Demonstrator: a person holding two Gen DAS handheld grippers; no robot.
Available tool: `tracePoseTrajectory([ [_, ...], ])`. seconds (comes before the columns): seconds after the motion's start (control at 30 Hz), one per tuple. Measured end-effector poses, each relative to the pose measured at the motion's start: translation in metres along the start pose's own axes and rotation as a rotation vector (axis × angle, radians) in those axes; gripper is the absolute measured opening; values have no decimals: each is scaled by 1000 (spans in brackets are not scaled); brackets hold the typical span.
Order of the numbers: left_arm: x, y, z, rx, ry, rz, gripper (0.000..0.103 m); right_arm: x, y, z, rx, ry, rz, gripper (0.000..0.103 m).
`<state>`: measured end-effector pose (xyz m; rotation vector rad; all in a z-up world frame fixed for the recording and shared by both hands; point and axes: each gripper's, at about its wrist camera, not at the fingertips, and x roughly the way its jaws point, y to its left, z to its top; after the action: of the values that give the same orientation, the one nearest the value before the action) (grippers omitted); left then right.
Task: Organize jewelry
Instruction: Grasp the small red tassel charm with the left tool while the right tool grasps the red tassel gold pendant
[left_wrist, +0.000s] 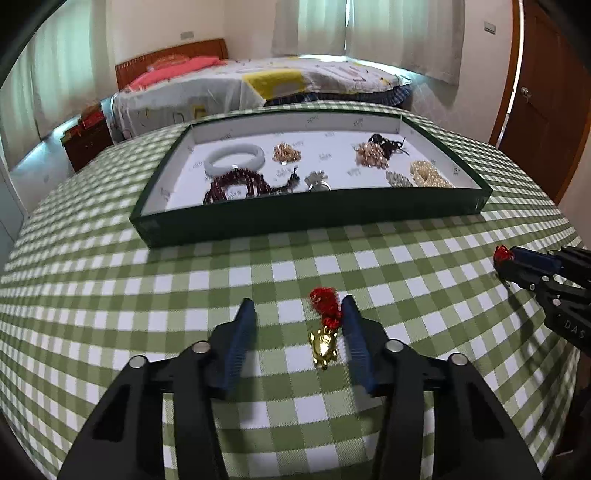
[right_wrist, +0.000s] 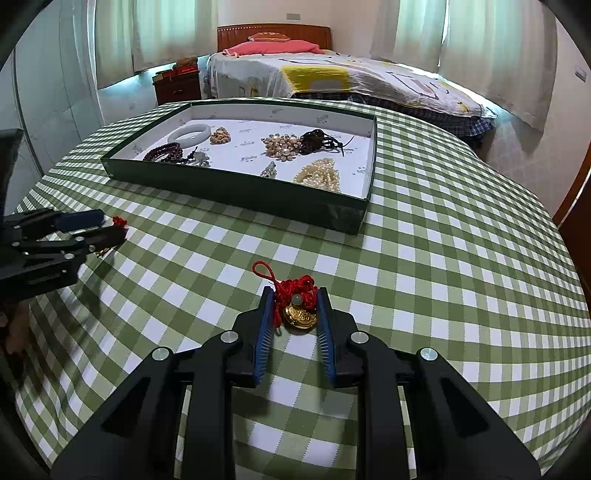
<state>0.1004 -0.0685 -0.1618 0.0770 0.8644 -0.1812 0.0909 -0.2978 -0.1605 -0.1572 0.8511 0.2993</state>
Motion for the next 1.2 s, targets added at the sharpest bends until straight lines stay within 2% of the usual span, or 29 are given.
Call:
tracePoseTrajectory([
  [0.13, 0, -1, 1, 16, -7, 0, 20, 0, 0, 0, 3, -1, 2, 23],
  [0.27, -1, 0, 0, 23, -10, -9, 16, 1, 0, 1, 4, -1, 2, 23],
  [0.53, -6, 3, 1, 13, -17, -34, 13, -1, 4, 2, 0, -6, 10, 23],
  [1.2, -37, 4, 25, 10, -111, -44, 13, -21, 18, 23, -13, -62, 24, 23],
])
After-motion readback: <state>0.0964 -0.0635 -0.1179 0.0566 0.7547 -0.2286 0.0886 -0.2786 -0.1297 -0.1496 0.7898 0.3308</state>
